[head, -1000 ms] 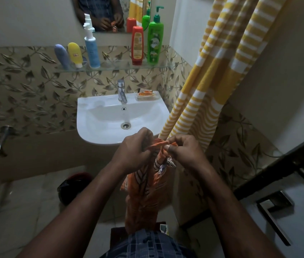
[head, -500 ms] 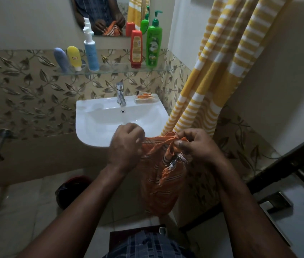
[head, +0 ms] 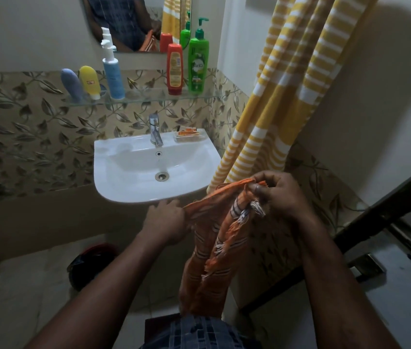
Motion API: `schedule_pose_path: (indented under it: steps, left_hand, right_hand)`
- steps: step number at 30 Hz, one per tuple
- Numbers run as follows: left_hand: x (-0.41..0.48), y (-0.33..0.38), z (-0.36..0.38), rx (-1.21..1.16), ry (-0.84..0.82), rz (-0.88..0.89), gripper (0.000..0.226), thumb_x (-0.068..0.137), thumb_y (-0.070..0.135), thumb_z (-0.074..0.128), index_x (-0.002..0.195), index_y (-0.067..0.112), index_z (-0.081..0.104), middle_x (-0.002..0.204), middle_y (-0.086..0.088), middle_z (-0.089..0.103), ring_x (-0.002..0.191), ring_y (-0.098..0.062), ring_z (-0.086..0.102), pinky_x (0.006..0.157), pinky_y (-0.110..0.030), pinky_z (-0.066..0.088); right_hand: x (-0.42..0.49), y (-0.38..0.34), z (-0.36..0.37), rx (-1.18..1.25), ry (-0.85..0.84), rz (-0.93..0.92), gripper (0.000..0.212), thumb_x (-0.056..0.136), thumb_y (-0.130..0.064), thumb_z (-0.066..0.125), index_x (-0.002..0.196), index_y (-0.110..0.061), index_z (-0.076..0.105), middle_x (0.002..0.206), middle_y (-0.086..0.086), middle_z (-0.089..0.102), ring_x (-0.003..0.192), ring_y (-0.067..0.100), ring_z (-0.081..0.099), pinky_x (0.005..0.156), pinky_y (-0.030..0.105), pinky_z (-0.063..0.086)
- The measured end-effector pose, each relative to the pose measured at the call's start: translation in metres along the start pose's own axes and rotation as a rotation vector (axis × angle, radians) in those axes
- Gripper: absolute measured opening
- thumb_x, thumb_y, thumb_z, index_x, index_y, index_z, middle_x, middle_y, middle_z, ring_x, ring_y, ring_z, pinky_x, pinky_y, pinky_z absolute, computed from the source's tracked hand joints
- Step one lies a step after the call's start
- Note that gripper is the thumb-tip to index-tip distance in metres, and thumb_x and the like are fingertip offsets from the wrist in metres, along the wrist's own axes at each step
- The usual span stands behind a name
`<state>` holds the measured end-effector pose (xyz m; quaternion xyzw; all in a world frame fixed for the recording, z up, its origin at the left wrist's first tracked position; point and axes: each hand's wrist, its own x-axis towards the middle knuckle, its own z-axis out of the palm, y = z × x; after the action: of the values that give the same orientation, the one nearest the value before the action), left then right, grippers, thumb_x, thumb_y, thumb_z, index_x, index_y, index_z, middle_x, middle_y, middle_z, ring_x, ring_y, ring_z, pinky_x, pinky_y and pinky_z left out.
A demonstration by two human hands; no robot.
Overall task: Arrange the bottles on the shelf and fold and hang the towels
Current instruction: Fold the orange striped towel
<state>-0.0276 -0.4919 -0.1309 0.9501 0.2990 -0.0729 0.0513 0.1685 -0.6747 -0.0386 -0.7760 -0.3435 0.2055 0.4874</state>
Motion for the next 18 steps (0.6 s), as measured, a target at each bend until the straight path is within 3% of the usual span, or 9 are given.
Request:
schedule_pose_path:
  steps: [2, 5, 9, 11, 13, 16, 18]
  left_hand:
    - [-0.002, -0.011, 0.004, -0.123, -0.007, -0.041, 0.043, 0.090, 0.057, 0.061, 0.123, 0.031, 0.069, 0.119, -0.003, 0.067, 0.114, -0.030, 0.064, 0.090, -0.044, 0.056]
    - [-0.002, -0.019, 0.000, -0.493, 0.078, -0.086, 0.030, 0.080, 0.041, 0.063, 0.101, 0.026, 0.079, 0.096, -0.001, 0.074, 0.094, -0.027, 0.070, 0.080, -0.040, 0.058]
    - [-0.004, -0.025, -0.002, -0.704, 0.258, -0.095, 0.034, 0.072, 0.038, 0.062, 0.091, 0.019, 0.083, 0.100, 0.003, 0.074, 0.094, -0.022, 0.068, 0.082, -0.038, 0.055]
    - [-0.004, -0.030, 0.003, -0.901, 0.306, -0.145, 0.019, 0.077, 0.036, 0.076, 0.081, 0.018, 0.081, 0.094, 0.005, 0.076, 0.090, -0.021, 0.072, 0.081, -0.038, 0.057]
    - [-0.004, -0.036, 0.007, -1.070, 0.341, -0.169, 0.019, 0.077, 0.039, 0.086, 0.079, 0.021, 0.080, 0.088, 0.005, 0.077, 0.086, -0.020, 0.074, 0.080, -0.040, 0.058]
    - [-0.008, -0.038, 0.009, -1.126, 0.434, -0.120, 0.033, 0.075, 0.057, 0.078, 0.082, 0.025, 0.081, 0.089, 0.005, 0.078, 0.089, -0.019, 0.074, 0.083, -0.045, 0.061]
    - [-0.011, -0.036, 0.006, -1.082, 0.516, -0.083, 0.034, 0.080, 0.055, 0.075, 0.086, 0.022, 0.083, 0.092, 0.007, 0.078, 0.092, -0.014, 0.074, 0.085, -0.043, 0.061]
  right_hand:
    - [0.005, 0.014, -0.007, -0.030, 0.095, 0.044, 0.020, 0.091, -0.006, 0.076, 0.080, -0.023, 0.075, 0.067, -0.010, 0.071, 0.057, -0.002, 0.060, 0.062, 0.022, 0.048]
    - [0.009, 0.030, -0.006, -0.068, 0.170, 0.095, 0.023, 0.090, -0.008, 0.076, 0.076, -0.026, 0.074, 0.078, -0.003, 0.074, 0.068, 0.010, 0.064, 0.073, 0.028, 0.049]
    - [0.014, 0.042, -0.003, -0.125, 0.191, 0.113, 0.019, 0.086, -0.018, 0.078, 0.073, -0.031, 0.074, 0.080, -0.003, 0.076, 0.073, 0.014, 0.066, 0.078, 0.036, 0.056]
    - [0.016, 0.045, -0.003, -0.142, 0.210, 0.128, 0.015, 0.082, -0.023, 0.077, 0.071, -0.033, 0.075, 0.080, -0.004, 0.077, 0.077, 0.016, 0.069, 0.084, 0.044, 0.059]
    - [0.015, 0.045, -0.002, -0.167, 0.208, 0.130, 0.020, 0.084, -0.018, 0.076, 0.071, -0.033, 0.074, 0.082, -0.004, 0.078, 0.081, 0.018, 0.071, 0.086, 0.045, 0.060]
    - [0.014, 0.043, 0.001, -0.204, 0.218, 0.119, 0.025, 0.086, -0.014, 0.076, 0.069, -0.033, 0.072, 0.083, -0.003, 0.078, 0.082, 0.020, 0.072, 0.085, 0.046, 0.061]
    - [0.015, 0.043, 0.001, -0.218, 0.224, 0.123, 0.027, 0.086, -0.013, 0.076, 0.069, -0.033, 0.072, 0.083, -0.001, 0.078, 0.085, 0.023, 0.073, 0.085, 0.044, 0.061]
